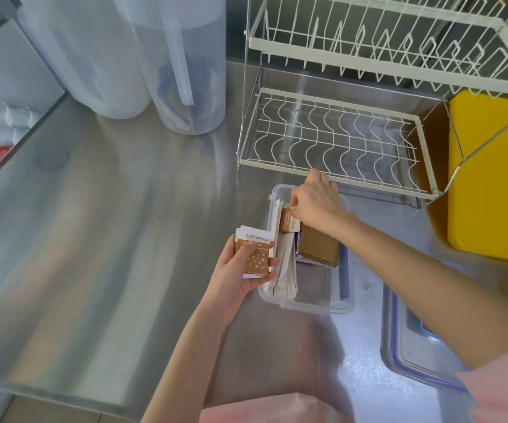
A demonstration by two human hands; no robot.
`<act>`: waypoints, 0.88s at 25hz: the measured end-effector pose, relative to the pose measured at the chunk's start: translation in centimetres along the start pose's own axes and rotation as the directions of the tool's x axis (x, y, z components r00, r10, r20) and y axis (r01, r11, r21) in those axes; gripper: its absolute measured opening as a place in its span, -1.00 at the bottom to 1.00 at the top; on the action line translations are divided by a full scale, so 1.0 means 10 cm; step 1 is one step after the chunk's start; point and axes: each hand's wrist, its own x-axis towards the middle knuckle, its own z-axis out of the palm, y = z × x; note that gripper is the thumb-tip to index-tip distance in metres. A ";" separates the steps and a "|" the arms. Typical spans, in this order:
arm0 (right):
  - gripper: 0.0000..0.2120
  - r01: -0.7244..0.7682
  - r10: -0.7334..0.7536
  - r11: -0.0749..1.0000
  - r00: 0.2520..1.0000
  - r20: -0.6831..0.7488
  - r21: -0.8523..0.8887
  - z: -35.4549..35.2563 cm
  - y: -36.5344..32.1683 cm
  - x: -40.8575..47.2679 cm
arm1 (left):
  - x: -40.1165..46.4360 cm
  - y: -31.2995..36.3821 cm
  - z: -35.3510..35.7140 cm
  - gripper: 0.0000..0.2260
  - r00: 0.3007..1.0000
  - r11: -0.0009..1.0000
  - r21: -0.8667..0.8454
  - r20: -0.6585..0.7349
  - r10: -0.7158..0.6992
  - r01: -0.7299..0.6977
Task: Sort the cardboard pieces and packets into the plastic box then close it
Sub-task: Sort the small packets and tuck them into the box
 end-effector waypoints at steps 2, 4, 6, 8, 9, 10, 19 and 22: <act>-0.80 -0.036 0.036 0.992 0.999 -0.001 0.117 -0.03 0.00 -0.02 | 0.00 0.00 0.01 -0.86 1.000 1.000 -0.012 -0.010 -0.004 0.004; -0.81 -0.096 0.093 0.955 0.995 0.024 0.279 -0.12 0.01 -0.06 | 0.00 0.01 0.03 -0.85 1.000 1.000 -0.008 -0.015 0.001 -0.001; -0.86 -0.105 0.116 0.905 0.993 -0.002 0.412 -0.19 0.04 -0.19 | 0.01 0.02 0.07 -0.85 1.000 1.000 0.008 -0.014 0.016 -0.016; -0.93 -0.083 0.148 0.810 0.987 -0.066 0.580 -0.23 0.08 -0.39 | 0.02 0.02 0.12 -0.85 0.999 0.999 -0.012 -0.015 0.034 -0.035; -0.94 -0.069 0.167 0.721 0.983 -0.076 0.690 -0.23 0.08 -0.52 | 0.03 0.02 0.16 -0.85 0.999 0.999 -0.028 -0.016 0.043 -0.043; -0.92 -0.051 0.177 0.619 0.981 -0.076 0.783 -0.22 0.05 -0.65 | 0.04 0.03 0.19 -0.84 0.999 0.998 -0.037 -0.017 0.051 -0.052; -0.88 -0.051 0.041 0.619 0.999 0.033 0.783 0.04 -0.12 -1.06 | 0.01 -0.03 0.36 -0.75 0.997 0.998 -0.001 0.050 0.065 -0.065; -0.86 0.001 -0.011 0.695 1.000 0.008 0.719 -0.05 -0.03 -0.92 | 0.01 -0.03 0.30 -0.79 0.998 0.996 -0.060 0.008 0.068 -0.067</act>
